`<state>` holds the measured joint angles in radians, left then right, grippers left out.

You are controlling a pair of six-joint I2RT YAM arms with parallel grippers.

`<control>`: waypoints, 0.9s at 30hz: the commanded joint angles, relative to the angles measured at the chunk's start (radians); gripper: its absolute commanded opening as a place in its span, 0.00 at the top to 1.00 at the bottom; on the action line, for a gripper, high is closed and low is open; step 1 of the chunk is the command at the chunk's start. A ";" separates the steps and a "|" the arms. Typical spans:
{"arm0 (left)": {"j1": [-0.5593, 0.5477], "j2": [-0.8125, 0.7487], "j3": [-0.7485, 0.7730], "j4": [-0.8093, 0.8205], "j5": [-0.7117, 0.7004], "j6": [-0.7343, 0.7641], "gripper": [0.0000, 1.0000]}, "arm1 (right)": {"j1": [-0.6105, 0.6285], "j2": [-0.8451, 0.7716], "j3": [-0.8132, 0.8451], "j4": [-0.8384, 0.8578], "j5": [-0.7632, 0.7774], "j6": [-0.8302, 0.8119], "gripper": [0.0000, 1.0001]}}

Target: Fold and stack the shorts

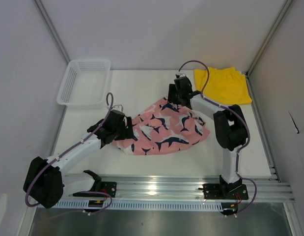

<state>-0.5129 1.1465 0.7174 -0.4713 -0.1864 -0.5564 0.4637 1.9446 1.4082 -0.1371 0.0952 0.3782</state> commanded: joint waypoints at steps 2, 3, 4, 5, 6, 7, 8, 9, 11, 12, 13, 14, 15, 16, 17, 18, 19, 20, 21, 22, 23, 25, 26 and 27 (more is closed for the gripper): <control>0.011 0.028 -0.019 0.079 0.034 -0.013 0.15 | 0.004 0.141 0.165 -0.166 0.061 -0.019 0.41; 0.011 0.032 -0.025 0.094 0.039 -0.011 0.15 | 0.007 0.178 0.184 -0.182 0.073 -0.013 0.41; 0.013 0.042 -0.029 0.103 0.050 -0.008 0.16 | 0.007 0.195 0.217 -0.188 0.077 -0.010 0.41; 0.011 0.048 -0.033 0.108 0.054 -0.008 0.17 | 0.012 0.212 0.236 -0.197 0.101 -0.007 0.41; 0.011 0.058 -0.035 0.117 0.059 -0.007 0.19 | 0.012 0.244 0.256 -0.222 0.116 -0.005 0.41; 0.011 0.074 -0.033 0.120 0.067 -0.004 0.20 | 0.015 0.260 0.294 -0.234 0.124 -0.004 0.41; 0.011 0.081 -0.033 0.123 0.071 0.000 0.22 | 0.019 0.275 0.311 -0.243 0.129 -0.007 0.41; 0.011 0.088 -0.035 0.128 0.076 0.001 0.28 | 0.024 0.299 0.327 -0.258 0.135 -0.009 0.41; 0.011 0.097 -0.039 0.137 0.087 0.006 0.38 | 0.032 0.323 0.374 -0.277 0.152 -0.015 0.44; 0.011 0.098 -0.044 0.140 0.088 0.006 0.54 | 0.038 0.333 0.386 -0.292 0.156 -0.016 0.50; 0.013 0.096 -0.052 0.148 0.094 0.006 0.62 | 0.042 0.346 0.397 -0.298 0.162 -0.018 0.54; 0.013 0.090 -0.053 0.149 0.096 0.004 0.69 | 0.046 0.346 0.408 -0.303 0.178 -0.019 0.63; 0.013 0.085 -0.058 0.151 0.096 0.006 0.81 | 0.049 0.343 0.408 -0.303 0.185 -0.019 0.73; 0.013 0.081 -0.059 0.146 0.096 0.006 0.87 | 0.049 0.326 0.403 -0.303 0.198 -0.019 0.88; 0.011 0.076 -0.059 0.145 0.096 0.007 0.92 | 0.049 0.315 0.390 -0.292 0.201 -0.019 0.92; 0.011 0.065 -0.056 0.142 0.096 0.007 1.00 | 0.050 0.301 0.380 -0.285 0.202 -0.021 0.96; 0.011 0.059 -0.055 0.135 0.096 0.009 1.00 | 0.049 0.268 0.371 -0.280 0.205 -0.024 1.00; 0.011 0.046 -0.052 0.125 0.096 0.010 1.00 | 0.049 0.251 0.351 -0.266 0.207 -0.027 1.00; 0.013 0.039 -0.050 0.119 0.097 0.010 1.00 | 0.049 0.232 0.341 -0.260 0.205 -0.030 1.00; 0.011 0.029 -0.046 0.115 0.099 0.012 1.00 | 0.047 0.193 0.328 -0.254 0.198 -0.035 1.00; 0.011 0.022 -0.044 0.105 0.100 0.012 1.00 | 0.046 0.173 0.316 -0.236 0.192 -0.042 1.00; 0.013 0.001 -0.039 0.092 0.099 0.012 1.00 | 0.035 0.134 0.275 -0.222 0.164 -0.044 1.00; 0.013 -0.005 -0.038 0.083 0.097 0.013 1.00 | 0.029 0.091 0.258 -0.202 0.146 -0.045 1.00; 0.013 -0.010 -0.038 0.082 0.096 0.013 1.00 | 0.023 0.068 0.238 -0.185 0.123 -0.048 1.00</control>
<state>-0.5079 1.1767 0.6640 -0.3737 -0.0978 -0.5491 0.5030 2.1521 1.6676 -0.3939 0.2485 0.3538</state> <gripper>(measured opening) 0.006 0.003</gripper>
